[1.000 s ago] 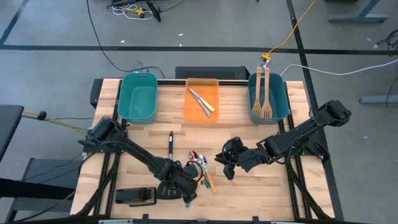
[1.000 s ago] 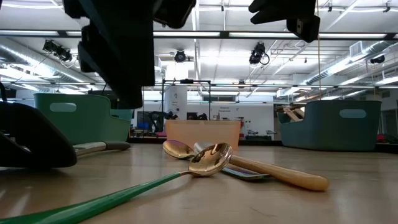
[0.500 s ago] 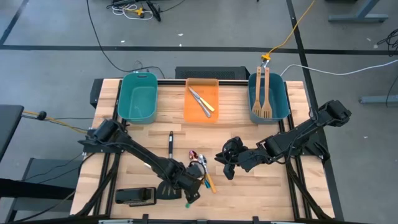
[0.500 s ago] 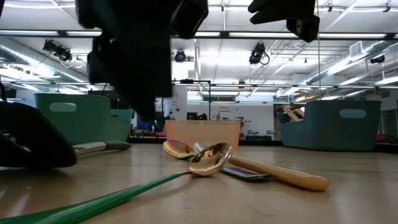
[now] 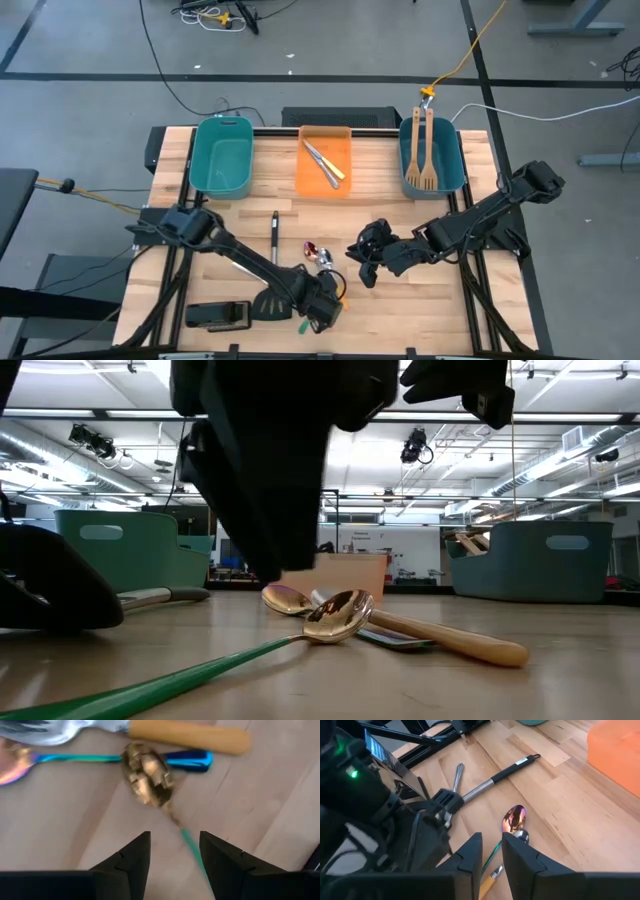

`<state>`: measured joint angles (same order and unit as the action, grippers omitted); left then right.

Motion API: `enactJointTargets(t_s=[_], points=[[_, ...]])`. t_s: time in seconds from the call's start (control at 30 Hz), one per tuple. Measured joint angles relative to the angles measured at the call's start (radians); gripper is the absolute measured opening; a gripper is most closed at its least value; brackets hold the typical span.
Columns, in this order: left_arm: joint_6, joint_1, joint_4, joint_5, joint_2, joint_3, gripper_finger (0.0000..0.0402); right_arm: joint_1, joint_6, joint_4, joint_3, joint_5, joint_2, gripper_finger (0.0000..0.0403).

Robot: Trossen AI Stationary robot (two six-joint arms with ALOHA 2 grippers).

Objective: Pick & Place Kitchen Items
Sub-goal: Put the gold spoon into the green bin

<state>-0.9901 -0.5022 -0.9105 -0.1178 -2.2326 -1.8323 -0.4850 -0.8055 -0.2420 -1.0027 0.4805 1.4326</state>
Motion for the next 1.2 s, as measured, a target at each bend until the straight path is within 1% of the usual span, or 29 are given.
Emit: enactJointTargets(t_s=[0.13, 0.4, 0.5, 0.7, 1.0, 1.2], points=[[-0.009, 0.0, 0.001, 0.02, -0.028, -0.041, 0.0177, 0.0, -0.002, -0.008, 0.0, 0.001, 0.0, 0.0084], [-0.029, -0.001, -0.006, 0.025, -0.028, -0.041, 0.0177, 0.0, -0.006, -0.004, 0.0, 0.001, 0.0, 0.0084], [-0.035, -0.006, 0.015, 0.026, -0.045, -0.042, 0.0177, 0.0, -0.006, -0.005, 0.0, 0.001, 0.0, 0.0084], [-0.042, -0.006, -0.015, 0.036, -0.058, -0.04, 0.0177, 0.0, -0.006, -0.001, 0.0, 0.001, 0.0, 0.0084], [-0.047, -0.005, 0.007, 0.027, -0.069, -0.042, 0.0177, 0.0, -0.005, 0.002, 0.0, 0.002, 0.0, 0.0084], [-0.051, -0.003, 0.008, 0.042, -0.087, -0.041, 0.0177, 0.0, -0.005, 0.003, 0.0, 0.002, 0.0, 0.0084]])
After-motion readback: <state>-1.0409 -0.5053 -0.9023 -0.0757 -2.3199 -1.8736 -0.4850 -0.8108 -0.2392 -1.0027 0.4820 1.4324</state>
